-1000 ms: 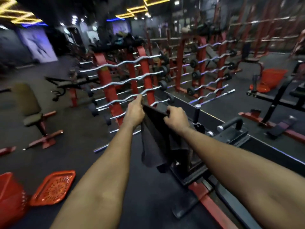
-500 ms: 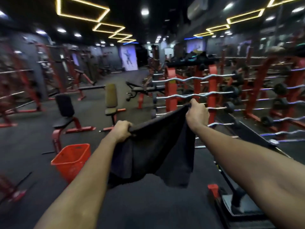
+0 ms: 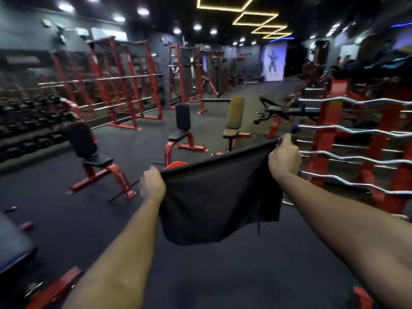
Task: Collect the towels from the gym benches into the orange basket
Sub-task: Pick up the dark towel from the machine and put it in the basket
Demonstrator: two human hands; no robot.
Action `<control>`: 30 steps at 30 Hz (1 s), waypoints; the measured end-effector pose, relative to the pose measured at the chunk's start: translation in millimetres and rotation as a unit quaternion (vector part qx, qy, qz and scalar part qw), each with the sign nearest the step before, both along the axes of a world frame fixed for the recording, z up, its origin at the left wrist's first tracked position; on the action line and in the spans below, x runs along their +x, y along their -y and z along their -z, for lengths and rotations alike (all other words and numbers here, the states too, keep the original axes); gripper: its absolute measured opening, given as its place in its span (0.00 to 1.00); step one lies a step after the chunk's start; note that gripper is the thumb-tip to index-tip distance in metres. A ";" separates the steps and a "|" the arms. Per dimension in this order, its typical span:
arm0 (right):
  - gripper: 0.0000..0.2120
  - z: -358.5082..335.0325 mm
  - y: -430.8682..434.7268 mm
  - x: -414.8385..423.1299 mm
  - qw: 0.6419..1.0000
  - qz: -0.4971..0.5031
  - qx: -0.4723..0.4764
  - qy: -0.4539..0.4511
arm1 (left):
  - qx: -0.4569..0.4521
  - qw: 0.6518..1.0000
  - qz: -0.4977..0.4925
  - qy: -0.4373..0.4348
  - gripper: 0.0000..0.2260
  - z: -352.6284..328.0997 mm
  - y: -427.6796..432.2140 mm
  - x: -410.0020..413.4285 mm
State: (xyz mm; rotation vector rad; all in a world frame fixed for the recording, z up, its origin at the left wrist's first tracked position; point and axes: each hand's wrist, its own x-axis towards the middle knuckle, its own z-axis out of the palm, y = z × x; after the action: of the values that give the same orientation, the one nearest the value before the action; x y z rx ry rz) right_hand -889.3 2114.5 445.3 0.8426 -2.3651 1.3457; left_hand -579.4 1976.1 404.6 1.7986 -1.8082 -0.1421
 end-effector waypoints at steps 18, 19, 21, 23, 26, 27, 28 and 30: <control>0.13 14.8 95.6 96.1 0.953 -0.169 0.137 0.211 | 0.129 0.983 -0.064 -0.116 0.12 -56.1 4.2 -0.9; 0.11 15.3 99.3 105.8 0.944 -0.220 0.134 0.207 | 0.141 0.986 -0.019 -0.093 0.11 -59.4 1.6 -11.7; 0.05 13.8 102.9 121.2 0.919 -0.310 0.115 0.214 | 0.141 0.986 0.058 -0.075 0.08 -64.4 3.7 -28.7; 0.10 10.5 104.3 130.1 0.884 -0.392 0.083 0.240 | 0.117 0.980 0.124 -0.107 0.10 -69.1 4.0 -40.3; 0.03 3.3 100.6 134.2 0.839 -0.492 0.064 0.225 | 0.087 0.961 0.212 -0.157 0.11 -81.0 -4.6 -44.5; 0.01 2.3 100.0 132.3 0.823 -0.516 0.061 0.228 | 0.098 0.951 0.241 -0.167 0.11 -84.3 -6.5 -43.9; 0.02 1.3 98.6 131.5 0.808 -0.537 0.063 0.233 | 0.119 0.940 0.264 -0.178 0.11 -88.4 -8.0 -41.7; 0.08 2.1 97.3 128.4 0.792 -0.561 0.063 0.232 | 0.177 0.918 0.298 -0.194 0.10 -93.6 -9.7 -36.7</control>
State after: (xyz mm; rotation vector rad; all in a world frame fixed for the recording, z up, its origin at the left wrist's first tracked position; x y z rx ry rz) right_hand -760.9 2017.1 443.2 2.4549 -2.2761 1.9386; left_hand -616.1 1985.8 498.2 1.2385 -2.0484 -1.0426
